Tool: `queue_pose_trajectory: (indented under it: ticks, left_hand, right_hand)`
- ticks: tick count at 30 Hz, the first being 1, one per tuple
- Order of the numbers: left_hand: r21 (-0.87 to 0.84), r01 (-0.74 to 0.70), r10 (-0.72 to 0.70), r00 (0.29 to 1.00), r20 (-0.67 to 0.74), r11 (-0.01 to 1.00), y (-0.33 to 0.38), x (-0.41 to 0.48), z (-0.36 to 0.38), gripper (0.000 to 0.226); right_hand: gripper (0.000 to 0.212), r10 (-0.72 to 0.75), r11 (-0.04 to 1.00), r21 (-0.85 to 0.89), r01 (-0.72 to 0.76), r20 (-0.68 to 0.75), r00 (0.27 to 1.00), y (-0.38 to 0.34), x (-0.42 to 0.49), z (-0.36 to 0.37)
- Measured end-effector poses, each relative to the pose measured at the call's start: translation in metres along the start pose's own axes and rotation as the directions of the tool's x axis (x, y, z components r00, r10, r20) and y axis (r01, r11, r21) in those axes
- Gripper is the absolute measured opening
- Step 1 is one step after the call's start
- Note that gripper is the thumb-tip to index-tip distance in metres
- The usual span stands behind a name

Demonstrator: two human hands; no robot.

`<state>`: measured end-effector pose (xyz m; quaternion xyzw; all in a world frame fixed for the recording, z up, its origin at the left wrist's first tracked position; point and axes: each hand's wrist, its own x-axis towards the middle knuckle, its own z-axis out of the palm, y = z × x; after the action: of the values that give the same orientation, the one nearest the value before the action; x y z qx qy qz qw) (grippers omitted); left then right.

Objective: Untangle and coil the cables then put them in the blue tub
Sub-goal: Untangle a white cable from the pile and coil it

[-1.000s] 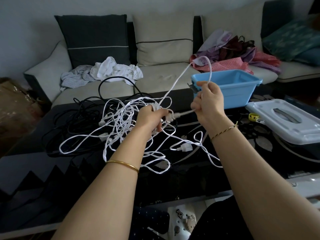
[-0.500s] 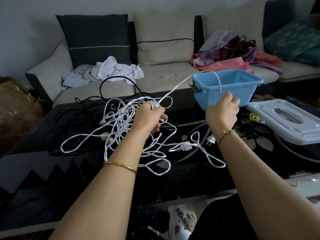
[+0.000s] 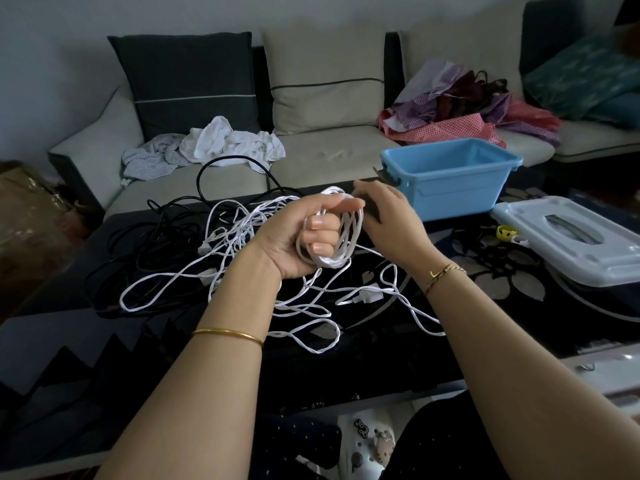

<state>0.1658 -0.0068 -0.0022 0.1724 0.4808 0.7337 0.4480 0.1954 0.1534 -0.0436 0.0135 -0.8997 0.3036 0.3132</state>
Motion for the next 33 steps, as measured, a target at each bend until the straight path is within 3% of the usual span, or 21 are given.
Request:
queue_pose_trajectory:
  ticks: [2, 3, 6, 10, 13, 15, 17, 20, 23, 26, 28, 30, 33]
  left_hand:
    - [-0.014, 0.012, -0.011, 0.998, 0.057, 1.0, 0.001, -0.001, 0.0, 0.028]
    - [-0.01, 0.016, -0.015, 0.997, 0.077, 1.0, 0.001, -0.002, 0.0, 0.03]
    - [-0.009, 0.027, -0.026, 0.994, 0.108, 1.0, 0.002, -0.004, -0.001, 0.034]
    - [-0.061, 0.038, -0.029, 0.987, 0.155, 0.997, 0.002, -0.005, -0.008, 0.039]
    - [-0.18, 0.001, 0.042, 0.971, 0.234, 0.984, 0.002, -0.001, -0.012, 0.056]
    - [-0.308, -0.046, 0.127, 0.961, 0.247, 0.95, 0.003, 0.002, -0.017, 0.068]
    - [-0.444, -0.083, 0.207, 0.949, 0.238, 0.892, 0.004, 0.003, -0.021, 0.061]
    - [-0.444, -0.22, 0.285, 0.955, 0.085, 0.869, 0.004, -0.001, -0.021, 0.045]
    - [-0.399, -0.376, 0.379, 0.922, -0.074, 0.837, 0.006, 0.0, -0.017, 0.044]
    - [-0.357, -0.456, 0.426, 0.89, -0.163, 0.815, 0.009, 0.003, -0.017, 0.04]
    - [-0.295, -0.49, 0.427, 0.868, -0.255, 0.82, 0.009, 0.006, -0.02, 0.04]
    - [-0.227, -0.537, 0.433, 0.816, -0.382, 0.812, 0.008, 0.008, -0.021, 0.044]
    - [-0.011, -0.566, 0.482, 0.711, -0.512, 0.824, 0.005, 0.013, -0.018, 0.029]
  right_hand:
    - [0.05, -0.024, 0.966, 0.26, -0.001, 0.093, 0.995, -0.009, -0.002, -0.001]
    - [0.05, -0.035, 0.935, 0.355, -0.018, 0.143, 0.989, -0.013, -0.003, -0.003]
    - [0.026, -0.008, 0.876, 0.471, -0.101, 0.223, 0.975, -0.023, -0.006, -0.007]
    - [0.012, 0.11, 0.853, 0.49, -0.18, 0.169, 0.979, -0.022, -0.005, -0.008]
    - [0.021, 0.202, 0.827, 0.499, -0.261, 0.169, 0.965, -0.02, -0.003, -0.005]
    - [0.027, 0.184, 0.884, 0.396, -0.248, 0.193, 0.964, -0.018, -0.002, -0.001]
    - [0.027, 0.15, 0.939, 0.273, -0.209, 0.222, 0.963, -0.017, -0.003, 0.002]
    - [0.026, 0.112, 0.97, 0.166, -0.179, 0.349, 0.93, -0.019, -0.005, 0.003]
    - [0.019, 0.114, 0.992, -0.015, -0.124, 0.515, 0.85, -0.023, -0.008, 0.005]
    - [0.023, 0.134, 0.989, -0.032, -0.144, 0.597, 0.791, -0.031, -0.011, 0.001]
    - [0.021, 0.11, 0.994, -0.074, -0.082, 0.628, 0.771, -0.038, -0.012, -0.008]
    - [0.028, 0.082, 0.993, -0.117, -0.004, 0.669, 0.739, -0.045, -0.012, -0.016]
    - [0.028, 0.06, 0.992, -0.12, 0.03, 0.681, 0.73, -0.051, -0.013, -0.026]
